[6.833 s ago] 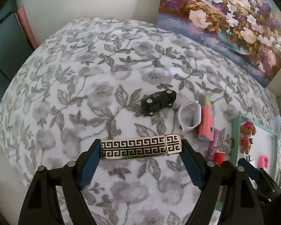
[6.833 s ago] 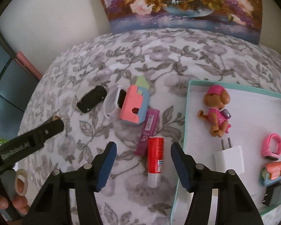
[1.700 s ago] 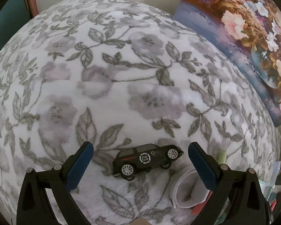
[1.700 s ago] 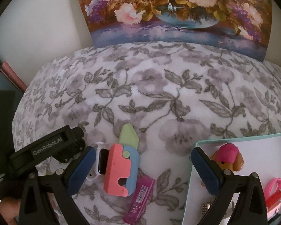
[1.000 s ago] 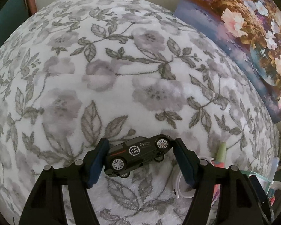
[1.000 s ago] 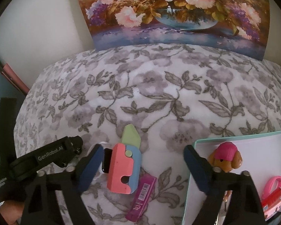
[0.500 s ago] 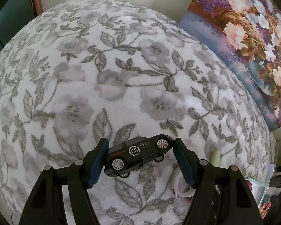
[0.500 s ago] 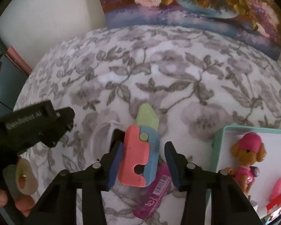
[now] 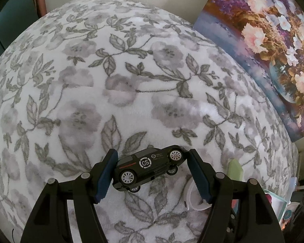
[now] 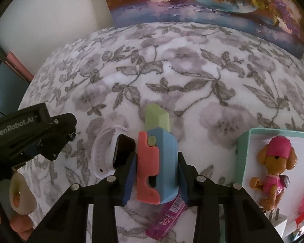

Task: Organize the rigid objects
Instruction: 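Carry car and toy knife over the tray and release both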

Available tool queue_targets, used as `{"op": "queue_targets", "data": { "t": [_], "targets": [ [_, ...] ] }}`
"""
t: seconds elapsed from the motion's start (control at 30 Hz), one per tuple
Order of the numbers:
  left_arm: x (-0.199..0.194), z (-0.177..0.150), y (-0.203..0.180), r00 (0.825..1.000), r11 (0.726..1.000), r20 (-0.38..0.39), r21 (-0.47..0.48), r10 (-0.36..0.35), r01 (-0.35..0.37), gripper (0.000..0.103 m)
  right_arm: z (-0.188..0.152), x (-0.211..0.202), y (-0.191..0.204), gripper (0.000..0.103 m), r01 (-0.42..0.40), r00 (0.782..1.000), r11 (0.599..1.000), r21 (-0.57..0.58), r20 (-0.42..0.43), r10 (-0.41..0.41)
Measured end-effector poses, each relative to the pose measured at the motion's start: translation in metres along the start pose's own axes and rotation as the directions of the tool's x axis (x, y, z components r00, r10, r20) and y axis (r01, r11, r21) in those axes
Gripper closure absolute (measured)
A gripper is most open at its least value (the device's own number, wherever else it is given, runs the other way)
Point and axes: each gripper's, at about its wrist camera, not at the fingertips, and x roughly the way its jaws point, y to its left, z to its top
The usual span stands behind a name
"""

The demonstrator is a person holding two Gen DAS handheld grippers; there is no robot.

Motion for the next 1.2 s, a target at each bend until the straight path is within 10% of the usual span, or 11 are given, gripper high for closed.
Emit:
{"op": "queue_targets", "data": {
  "t": [0.5, 1.2],
  "targets": [
    [-0.061, -0.029, -0.038, 0.994, 0.996, 0.064, 0.043, -0.085, 0.082, 0.031, -0.002, -0.069, -0.040, 0.063, -0.040, 0.996, 0.993, 0.115, 0.079, 0.031],
    [-0.073, -0.126, -0.166, 0.988, 0.922, -0.029, 0.355, -0.151, 0.151, 0.031, -0.055, -0.148, -0.248, 0.063, 0.132, 0.978, 0.874, 0.467, 0.082, -0.191]
  ]
}}
